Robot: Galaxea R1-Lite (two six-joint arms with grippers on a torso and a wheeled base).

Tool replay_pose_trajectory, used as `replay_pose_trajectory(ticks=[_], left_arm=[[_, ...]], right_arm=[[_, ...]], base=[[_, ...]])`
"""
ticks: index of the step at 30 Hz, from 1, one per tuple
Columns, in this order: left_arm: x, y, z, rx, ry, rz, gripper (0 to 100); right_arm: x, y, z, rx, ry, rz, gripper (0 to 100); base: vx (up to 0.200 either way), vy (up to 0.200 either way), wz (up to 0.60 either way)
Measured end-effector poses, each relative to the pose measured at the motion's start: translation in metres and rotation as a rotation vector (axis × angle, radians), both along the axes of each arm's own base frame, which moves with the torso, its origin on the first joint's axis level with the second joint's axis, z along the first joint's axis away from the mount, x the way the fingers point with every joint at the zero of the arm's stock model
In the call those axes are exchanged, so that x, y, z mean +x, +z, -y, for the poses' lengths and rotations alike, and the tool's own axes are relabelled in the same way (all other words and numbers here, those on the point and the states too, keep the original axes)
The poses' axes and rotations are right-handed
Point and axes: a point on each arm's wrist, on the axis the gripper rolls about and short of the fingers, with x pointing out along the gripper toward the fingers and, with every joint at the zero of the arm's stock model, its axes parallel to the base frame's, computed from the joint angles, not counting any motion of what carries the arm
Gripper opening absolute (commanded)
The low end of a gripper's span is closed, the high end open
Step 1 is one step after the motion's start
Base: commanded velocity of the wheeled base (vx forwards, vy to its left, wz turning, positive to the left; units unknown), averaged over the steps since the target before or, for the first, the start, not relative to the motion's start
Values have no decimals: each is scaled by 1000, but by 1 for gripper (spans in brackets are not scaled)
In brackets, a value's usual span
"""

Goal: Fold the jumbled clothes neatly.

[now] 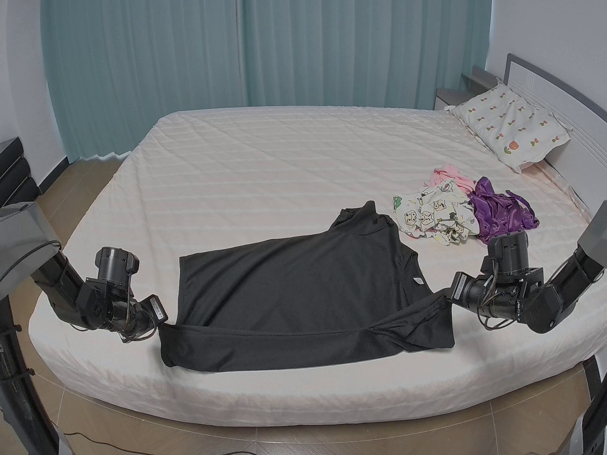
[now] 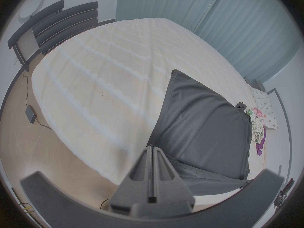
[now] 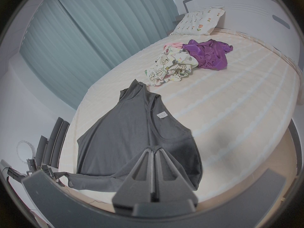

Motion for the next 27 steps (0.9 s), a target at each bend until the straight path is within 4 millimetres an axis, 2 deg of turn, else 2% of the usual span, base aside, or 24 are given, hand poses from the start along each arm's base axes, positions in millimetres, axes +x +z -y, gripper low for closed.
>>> replay_pose_trajectory(ticks=[16, 27], left_arm=[[46, -20, 0, -4, 41, -11, 0], [72, -23, 0, -13, 54, -1, 0]], right_arm=[[54, 2, -5, 0, -23, 14, 0], [78, -11, -8, 6, -38, 18, 0]], base=[[0, 0, 0], [0, 0, 0]])
